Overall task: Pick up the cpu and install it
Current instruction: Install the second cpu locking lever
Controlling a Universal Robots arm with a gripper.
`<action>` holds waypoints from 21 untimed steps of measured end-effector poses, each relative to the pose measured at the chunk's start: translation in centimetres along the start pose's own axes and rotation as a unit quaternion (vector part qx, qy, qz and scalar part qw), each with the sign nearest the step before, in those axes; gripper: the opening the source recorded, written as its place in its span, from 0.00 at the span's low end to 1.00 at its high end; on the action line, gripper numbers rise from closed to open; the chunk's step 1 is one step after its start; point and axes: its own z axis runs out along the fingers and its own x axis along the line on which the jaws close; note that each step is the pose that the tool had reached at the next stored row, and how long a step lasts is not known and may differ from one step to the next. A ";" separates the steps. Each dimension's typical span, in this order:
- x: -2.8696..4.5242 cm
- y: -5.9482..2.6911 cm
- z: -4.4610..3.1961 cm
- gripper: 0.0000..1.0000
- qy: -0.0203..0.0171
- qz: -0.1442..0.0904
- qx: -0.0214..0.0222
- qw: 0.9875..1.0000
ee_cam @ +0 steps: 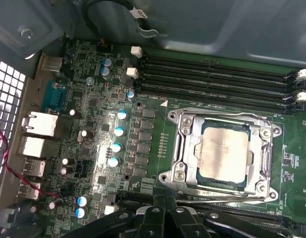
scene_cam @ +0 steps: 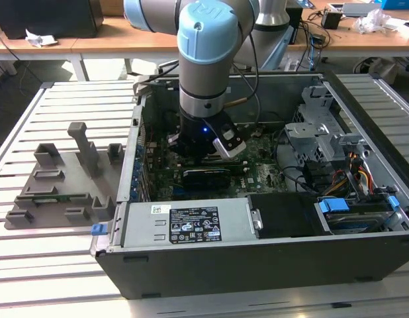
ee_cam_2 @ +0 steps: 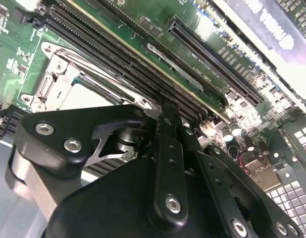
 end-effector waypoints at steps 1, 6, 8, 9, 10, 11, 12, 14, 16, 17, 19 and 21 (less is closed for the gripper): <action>0.00 -0.05 -0.02 0.11 0.000 0.000 -0.001 1.000; 0.02 -0.20 -0.22 0.11 -0.001 0.000 -0.006 1.000; 0.02 -0.20 -0.23 0.11 -0.002 -0.001 -0.013 1.000; 0.02 -0.20 -0.23 0.11 -0.002 -0.001 -0.017 1.000; 0.02 -0.20 -0.23 0.11 -0.003 -0.001 -0.020 1.000; 0.02 -0.20 -0.21 0.11 -0.003 -0.001 -0.023 1.000; 0.02 -0.20 -0.19 0.11 -0.003 -0.001 -0.024 1.000; -0.01 -0.23 -0.09 0.11 -0.002 -0.001 -0.024 1.000; -0.05 -0.25 0.02 0.11 -0.001 -0.001 -0.024 1.000; -0.06 -0.26 0.06 0.11 0.000 0.000 -0.025 1.000; -0.06 -0.27 0.13 0.11 0.000 0.000 -0.027 1.000; -0.07 -0.27 0.18 0.11 0.000 0.000 -0.029 1.000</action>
